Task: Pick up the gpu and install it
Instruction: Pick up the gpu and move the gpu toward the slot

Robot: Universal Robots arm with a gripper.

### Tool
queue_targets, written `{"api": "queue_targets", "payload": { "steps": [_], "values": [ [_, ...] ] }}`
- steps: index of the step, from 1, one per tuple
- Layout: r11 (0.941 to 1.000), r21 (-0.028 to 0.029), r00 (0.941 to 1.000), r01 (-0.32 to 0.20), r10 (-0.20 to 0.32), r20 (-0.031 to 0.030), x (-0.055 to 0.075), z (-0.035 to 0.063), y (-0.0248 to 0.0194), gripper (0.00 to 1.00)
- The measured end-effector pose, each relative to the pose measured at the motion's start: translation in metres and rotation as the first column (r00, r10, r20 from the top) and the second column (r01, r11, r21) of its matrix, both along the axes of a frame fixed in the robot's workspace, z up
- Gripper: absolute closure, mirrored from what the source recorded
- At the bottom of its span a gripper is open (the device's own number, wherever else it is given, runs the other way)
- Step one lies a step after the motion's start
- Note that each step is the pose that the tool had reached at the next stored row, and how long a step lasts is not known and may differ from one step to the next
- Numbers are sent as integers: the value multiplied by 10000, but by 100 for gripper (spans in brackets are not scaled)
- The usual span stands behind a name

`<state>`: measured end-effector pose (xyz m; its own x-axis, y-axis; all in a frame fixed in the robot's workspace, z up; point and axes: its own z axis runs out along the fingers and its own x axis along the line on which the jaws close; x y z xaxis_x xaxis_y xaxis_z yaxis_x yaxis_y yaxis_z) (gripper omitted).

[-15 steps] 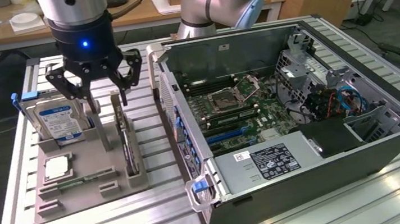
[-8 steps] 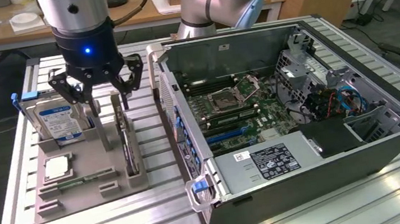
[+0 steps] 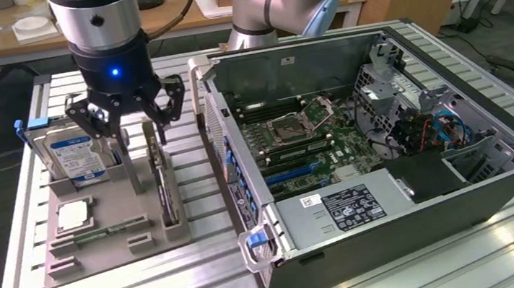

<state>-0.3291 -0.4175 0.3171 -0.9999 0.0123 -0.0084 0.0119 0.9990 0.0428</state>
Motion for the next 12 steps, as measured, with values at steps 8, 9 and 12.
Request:
{"api": "queue_targets", "payload": {
  "steps": [8,9,12],
  "values": [
    [10000,-1,10000,33,-33,-1,3,-77,-27,41],
    [10000,0,10000,41,-41,0,4,-85,-32,41],
    [10000,-17,10000,56,-56,0,5,-107,-45,41]
  ]
}}
